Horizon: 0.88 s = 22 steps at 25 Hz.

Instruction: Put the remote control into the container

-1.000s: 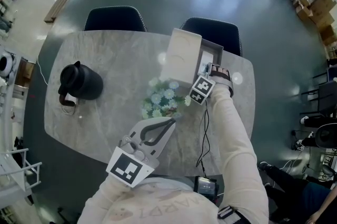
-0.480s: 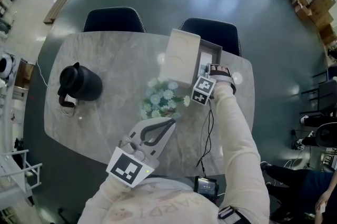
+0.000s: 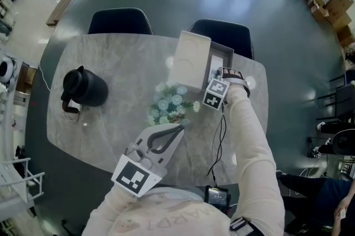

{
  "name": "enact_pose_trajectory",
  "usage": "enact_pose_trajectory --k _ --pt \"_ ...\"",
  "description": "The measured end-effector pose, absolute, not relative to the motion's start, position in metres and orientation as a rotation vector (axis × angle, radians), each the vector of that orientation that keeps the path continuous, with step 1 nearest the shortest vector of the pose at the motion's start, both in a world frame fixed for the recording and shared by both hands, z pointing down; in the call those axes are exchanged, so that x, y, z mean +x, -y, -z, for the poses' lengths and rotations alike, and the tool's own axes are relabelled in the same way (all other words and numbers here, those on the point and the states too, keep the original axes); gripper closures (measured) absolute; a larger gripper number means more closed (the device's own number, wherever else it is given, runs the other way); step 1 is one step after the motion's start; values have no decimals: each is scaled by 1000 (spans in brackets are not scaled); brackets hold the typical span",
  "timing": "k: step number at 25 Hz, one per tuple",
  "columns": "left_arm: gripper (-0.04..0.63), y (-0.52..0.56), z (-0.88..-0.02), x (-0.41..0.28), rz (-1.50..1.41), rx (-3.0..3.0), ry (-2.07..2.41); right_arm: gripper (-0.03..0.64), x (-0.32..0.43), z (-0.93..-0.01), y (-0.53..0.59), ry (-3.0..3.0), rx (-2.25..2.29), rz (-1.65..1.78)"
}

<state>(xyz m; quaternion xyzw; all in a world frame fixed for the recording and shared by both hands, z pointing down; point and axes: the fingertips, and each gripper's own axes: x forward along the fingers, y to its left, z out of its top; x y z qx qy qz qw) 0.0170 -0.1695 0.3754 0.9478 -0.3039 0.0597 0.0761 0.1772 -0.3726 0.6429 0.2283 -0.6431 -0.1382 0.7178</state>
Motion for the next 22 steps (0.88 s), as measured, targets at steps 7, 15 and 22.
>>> enact_pose_trajectory --k 7,15,22 --pt "583 170 -376 18 -186 2835 906 365 175 -641 371 1469 528 263" --pt "583 170 -375 22 -189 2841 896 359 188 -648 376 1333 433 382" --pt "583 171 -377 22 -204 2834 893 359 188 -650 392 1161 402 475"
